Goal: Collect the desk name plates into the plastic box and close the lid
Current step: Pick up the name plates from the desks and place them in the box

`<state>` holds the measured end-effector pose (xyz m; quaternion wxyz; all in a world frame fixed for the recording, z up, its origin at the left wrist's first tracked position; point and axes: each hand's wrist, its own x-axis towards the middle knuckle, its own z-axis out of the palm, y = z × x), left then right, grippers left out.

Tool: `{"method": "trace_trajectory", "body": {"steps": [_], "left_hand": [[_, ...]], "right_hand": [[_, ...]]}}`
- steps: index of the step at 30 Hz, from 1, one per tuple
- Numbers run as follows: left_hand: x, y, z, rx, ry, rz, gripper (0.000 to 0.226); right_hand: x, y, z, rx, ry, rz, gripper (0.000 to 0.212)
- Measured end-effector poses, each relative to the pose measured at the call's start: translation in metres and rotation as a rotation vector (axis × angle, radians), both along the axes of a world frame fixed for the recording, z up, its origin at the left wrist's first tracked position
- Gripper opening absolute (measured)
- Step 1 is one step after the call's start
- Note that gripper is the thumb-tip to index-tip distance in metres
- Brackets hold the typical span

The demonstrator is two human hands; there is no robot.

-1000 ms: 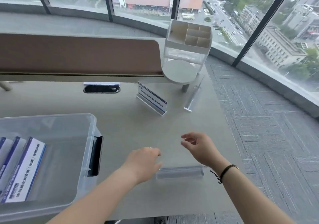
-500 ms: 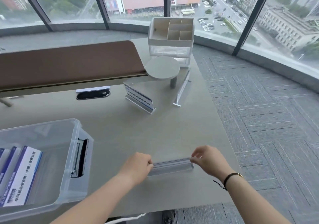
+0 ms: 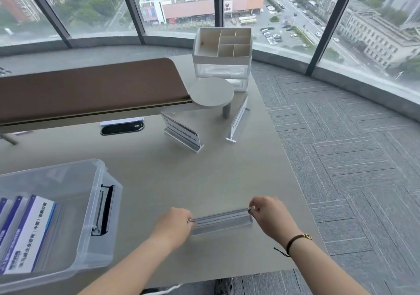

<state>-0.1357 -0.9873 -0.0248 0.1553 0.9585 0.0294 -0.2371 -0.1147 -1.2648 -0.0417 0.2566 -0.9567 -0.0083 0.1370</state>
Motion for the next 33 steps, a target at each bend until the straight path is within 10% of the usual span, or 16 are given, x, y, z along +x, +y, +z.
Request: {"method": "trace_trajectory", "body": {"steps": [16,33], "left_hand": [[-0.003,0.067,0.083,-0.167,-0.277,0.168,0.026],[-0.088,0.27,0.159,-0.104,-0.446,0.612,0.026]], "right_hand": [[0.052,0.063,0.069,0.308,-0.191,0.038,0.012],[0.102,0.344,0.173,0.312,-0.327,0.578,0.017]]}}
